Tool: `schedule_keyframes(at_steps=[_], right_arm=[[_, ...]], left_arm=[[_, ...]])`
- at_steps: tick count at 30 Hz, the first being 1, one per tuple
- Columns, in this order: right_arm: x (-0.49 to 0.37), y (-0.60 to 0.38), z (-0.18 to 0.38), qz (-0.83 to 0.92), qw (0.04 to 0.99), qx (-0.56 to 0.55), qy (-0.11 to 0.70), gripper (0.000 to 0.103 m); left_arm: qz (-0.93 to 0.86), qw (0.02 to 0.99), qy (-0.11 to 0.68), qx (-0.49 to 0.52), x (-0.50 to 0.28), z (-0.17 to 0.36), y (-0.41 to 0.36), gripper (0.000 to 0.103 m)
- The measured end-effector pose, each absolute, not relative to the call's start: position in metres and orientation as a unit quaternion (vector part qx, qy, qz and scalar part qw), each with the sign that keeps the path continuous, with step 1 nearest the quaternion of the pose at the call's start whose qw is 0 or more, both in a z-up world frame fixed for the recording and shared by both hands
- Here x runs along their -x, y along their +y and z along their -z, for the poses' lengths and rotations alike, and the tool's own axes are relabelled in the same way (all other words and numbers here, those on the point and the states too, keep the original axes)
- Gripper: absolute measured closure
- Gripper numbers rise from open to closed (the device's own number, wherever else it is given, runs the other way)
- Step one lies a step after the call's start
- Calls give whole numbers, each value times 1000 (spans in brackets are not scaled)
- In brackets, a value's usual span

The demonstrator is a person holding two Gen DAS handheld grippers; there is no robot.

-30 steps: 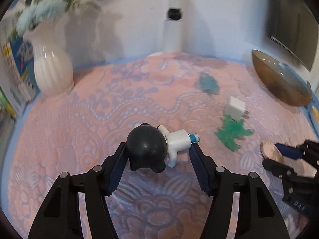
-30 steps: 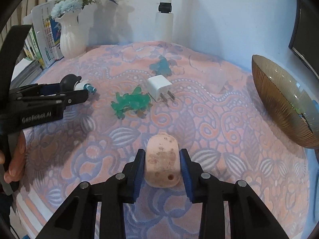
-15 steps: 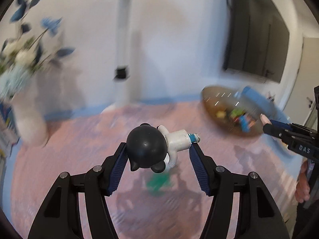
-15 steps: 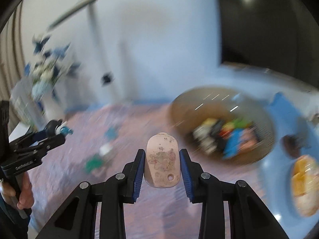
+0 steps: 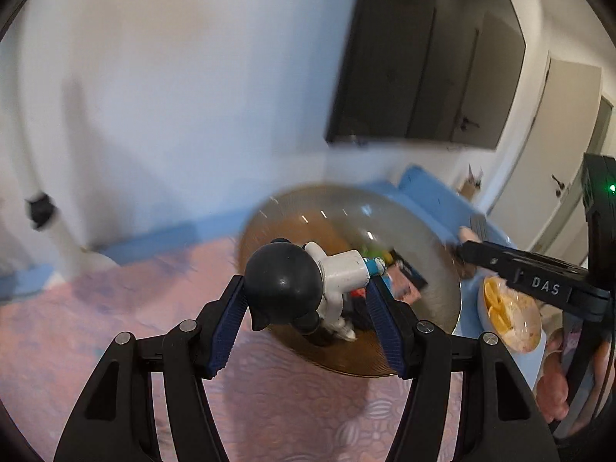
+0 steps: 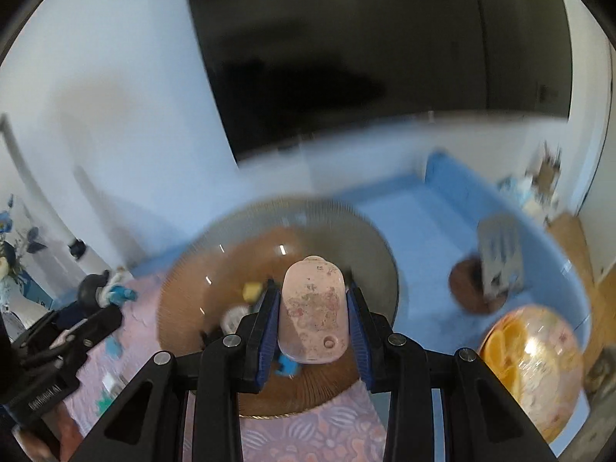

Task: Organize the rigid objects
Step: 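Carry the doll and beige block over the bowl and open both tools, then move both open tools back over the remaining items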

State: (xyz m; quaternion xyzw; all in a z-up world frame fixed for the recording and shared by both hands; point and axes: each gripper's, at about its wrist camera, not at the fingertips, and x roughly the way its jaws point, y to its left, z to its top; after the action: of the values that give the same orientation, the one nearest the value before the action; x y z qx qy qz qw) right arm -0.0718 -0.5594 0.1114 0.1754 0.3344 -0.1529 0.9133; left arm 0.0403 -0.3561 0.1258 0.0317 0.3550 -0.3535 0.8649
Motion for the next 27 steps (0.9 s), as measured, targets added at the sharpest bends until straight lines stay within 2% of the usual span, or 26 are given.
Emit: schedule_keyframes(at_steps=[7,8,9,10,11,12,21,26,27], right_arm=[[67,-563,-93,154,900,-186,364,69],[66,-564,-91,155,896,-192,370,65],[64,-566,-88,155,890,-200,379,60],[64,-570,-86,150,884,-214,387,47],[68,-573,-85,145,882,-227,386,43],[73,-573,-85,142,884,-234,380,43],[98,-528,-125,99,911,-216,338,42],[97,-461,-137,33,933,-167,318,42],[98,-443,-135,17,936,-154,317,42]], left_arm=[[364,855,367,-43,-34,-111,-381,42],[362,857,365,-44,-33,-113,-382,41],[362,859,360,-47,-31,-116,-381,33],[360,862,352,-51,-29,-121,-377,22],[354,869,342,-56,-27,-126,-373,18],[346,876,330,-58,-23,-132,-364,14],[285,913,291,3,4,-170,-231,12],[194,933,302,17,18,-153,-149,9],[173,934,312,12,19,-142,-131,3]])
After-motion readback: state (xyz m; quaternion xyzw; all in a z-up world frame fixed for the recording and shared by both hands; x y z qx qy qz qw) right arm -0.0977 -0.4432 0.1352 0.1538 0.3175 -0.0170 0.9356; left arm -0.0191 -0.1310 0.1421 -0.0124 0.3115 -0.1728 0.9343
